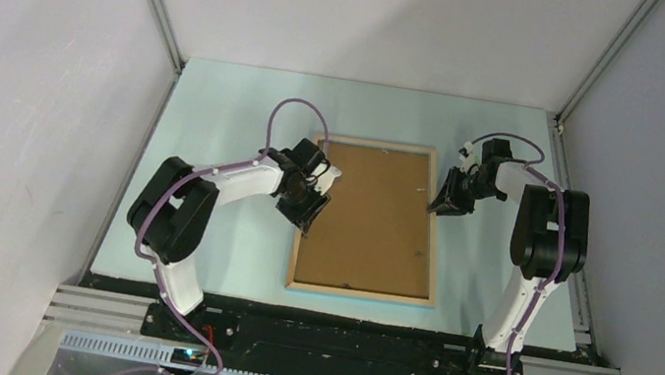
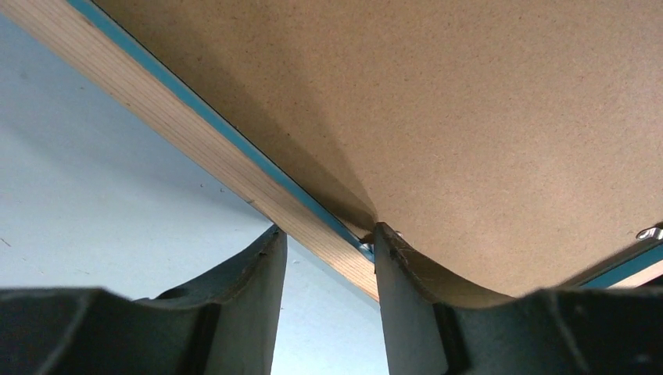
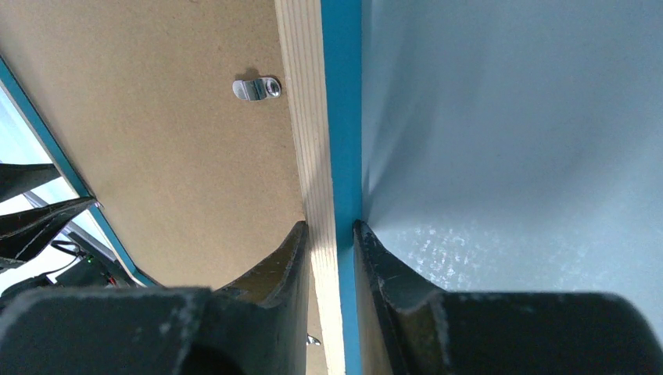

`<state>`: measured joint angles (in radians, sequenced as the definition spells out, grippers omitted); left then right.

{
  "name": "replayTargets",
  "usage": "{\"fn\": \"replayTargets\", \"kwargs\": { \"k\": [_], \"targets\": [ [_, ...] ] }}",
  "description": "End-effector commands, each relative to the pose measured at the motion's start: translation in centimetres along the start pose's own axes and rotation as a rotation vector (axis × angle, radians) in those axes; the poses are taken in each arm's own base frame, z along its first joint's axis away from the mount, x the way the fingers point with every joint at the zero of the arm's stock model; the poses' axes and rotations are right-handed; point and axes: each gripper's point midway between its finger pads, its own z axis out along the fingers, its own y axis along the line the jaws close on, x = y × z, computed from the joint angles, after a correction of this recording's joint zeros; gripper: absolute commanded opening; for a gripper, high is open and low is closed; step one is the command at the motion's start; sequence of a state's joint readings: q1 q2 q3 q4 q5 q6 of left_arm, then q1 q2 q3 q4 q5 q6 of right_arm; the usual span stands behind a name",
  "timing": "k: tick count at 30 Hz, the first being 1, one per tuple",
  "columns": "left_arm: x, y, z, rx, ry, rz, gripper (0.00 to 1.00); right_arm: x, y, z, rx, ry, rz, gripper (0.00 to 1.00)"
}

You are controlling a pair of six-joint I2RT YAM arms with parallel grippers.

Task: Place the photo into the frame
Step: Install the photo frame at the center of the board.

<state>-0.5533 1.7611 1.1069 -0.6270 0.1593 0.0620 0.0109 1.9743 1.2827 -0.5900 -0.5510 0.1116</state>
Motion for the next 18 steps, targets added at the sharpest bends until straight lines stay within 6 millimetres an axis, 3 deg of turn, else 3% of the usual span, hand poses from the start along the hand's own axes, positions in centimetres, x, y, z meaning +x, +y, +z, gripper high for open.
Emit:
{"fn": "replayTargets", "kwargs": {
  "k": [1, 10, 18],
  "targets": [
    [-0.4, -0.4, -1.2, -0.004, -0.040, 0.070, 0.50, -1.2, 1.5, -0.5, -0.067, -0.044, -0.012, 0.00],
    [-1.2, -0.3, -2.0, -0.023, -0.071, 0.069, 0.66, -1.1, 1.6, -0.7, -0.071, -0.044, -0.018, 0.00],
    [-2.8, 0.3, -4.0, -0.058, -0.143, 0.065, 0.82, -1.2, 1.9, -0.9, -0.080, -0.050, -0.036, 0.00]
  ]
}}
